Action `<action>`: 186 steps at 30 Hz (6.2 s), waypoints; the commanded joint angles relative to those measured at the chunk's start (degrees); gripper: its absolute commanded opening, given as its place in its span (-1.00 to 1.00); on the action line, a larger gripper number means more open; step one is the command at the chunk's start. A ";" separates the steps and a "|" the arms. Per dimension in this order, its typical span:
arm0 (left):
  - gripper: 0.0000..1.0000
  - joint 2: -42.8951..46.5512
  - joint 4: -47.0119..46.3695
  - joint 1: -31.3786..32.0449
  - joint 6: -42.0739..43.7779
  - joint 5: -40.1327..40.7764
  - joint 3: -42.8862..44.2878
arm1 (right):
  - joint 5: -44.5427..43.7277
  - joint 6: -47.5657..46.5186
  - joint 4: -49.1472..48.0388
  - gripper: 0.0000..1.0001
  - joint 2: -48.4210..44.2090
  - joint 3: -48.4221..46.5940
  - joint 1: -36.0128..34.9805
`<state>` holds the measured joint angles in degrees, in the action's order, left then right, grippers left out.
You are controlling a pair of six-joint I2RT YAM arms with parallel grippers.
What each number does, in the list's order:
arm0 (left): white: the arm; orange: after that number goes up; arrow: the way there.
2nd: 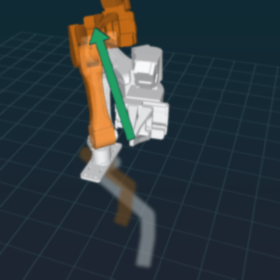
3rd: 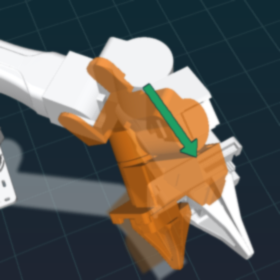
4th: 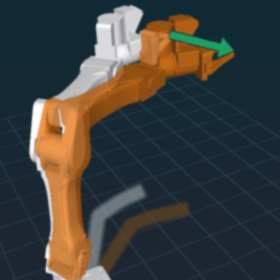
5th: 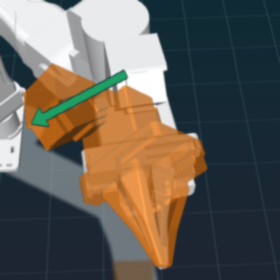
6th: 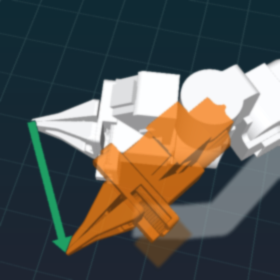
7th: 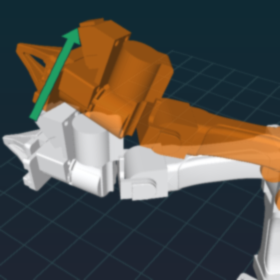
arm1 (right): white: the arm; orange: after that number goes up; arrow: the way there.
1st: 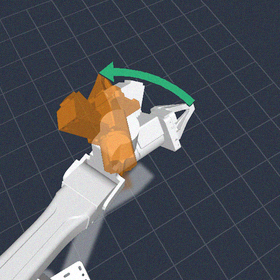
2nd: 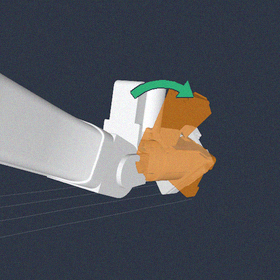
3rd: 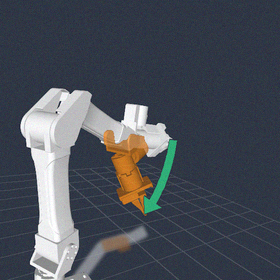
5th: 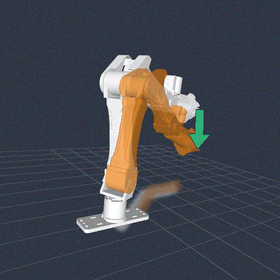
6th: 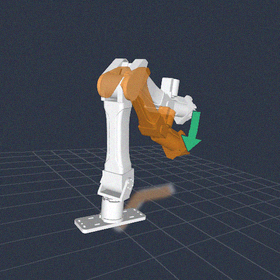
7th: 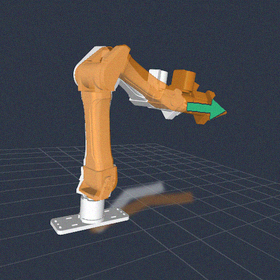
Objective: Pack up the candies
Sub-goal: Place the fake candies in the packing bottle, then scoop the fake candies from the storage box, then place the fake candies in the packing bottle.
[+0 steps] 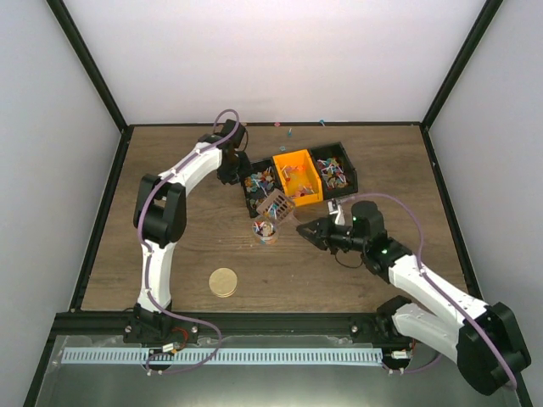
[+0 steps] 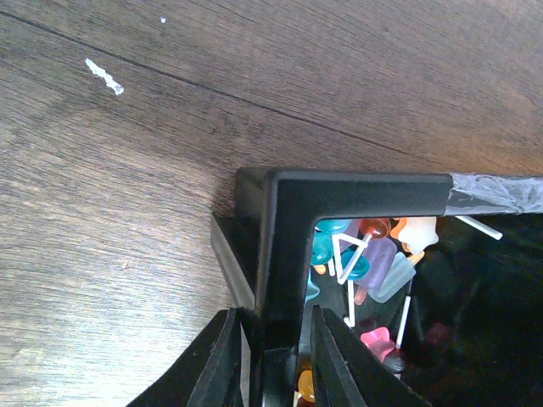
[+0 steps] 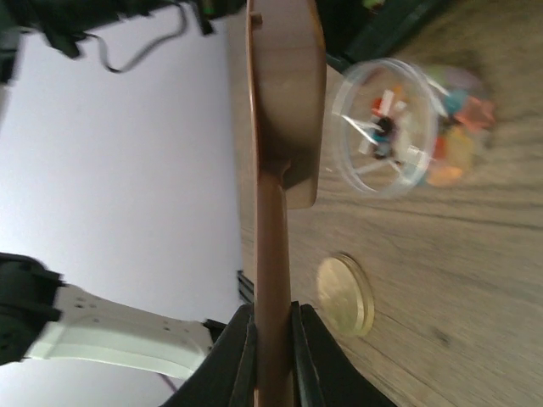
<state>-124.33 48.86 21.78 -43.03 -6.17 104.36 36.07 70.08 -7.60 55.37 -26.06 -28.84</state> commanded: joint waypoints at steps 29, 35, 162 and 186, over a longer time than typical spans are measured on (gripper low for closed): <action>-0.48 -0.20 -1.70 -0.01 0.18 -1.13 0.32 | -23.24 -23.26 52.44 -0.99 6.54 -30.36 -11.02; -0.48 -0.47 -1.38 -0.27 0.44 -1.68 0.89 | -23.78 -23.63 54.44 -0.99 6.07 -32.12 -11.15; -0.50 0.28 -1.98 -3.68 -0.73 -5.95 0.67 | -7.32 -28.74 37.07 -0.99 1.96 -15.19 0.64; -0.09 0.90 0.92 -1.70 -2.00 -3.14 1.54 | -28.62 -29.83 56.83 -0.99 8.02 -31.59 -12.25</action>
<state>-125.71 48.60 20.05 -44.80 -9.93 105.51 12.84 39.33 44.05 62.48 -53.56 -39.44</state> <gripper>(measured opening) 0.432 0.087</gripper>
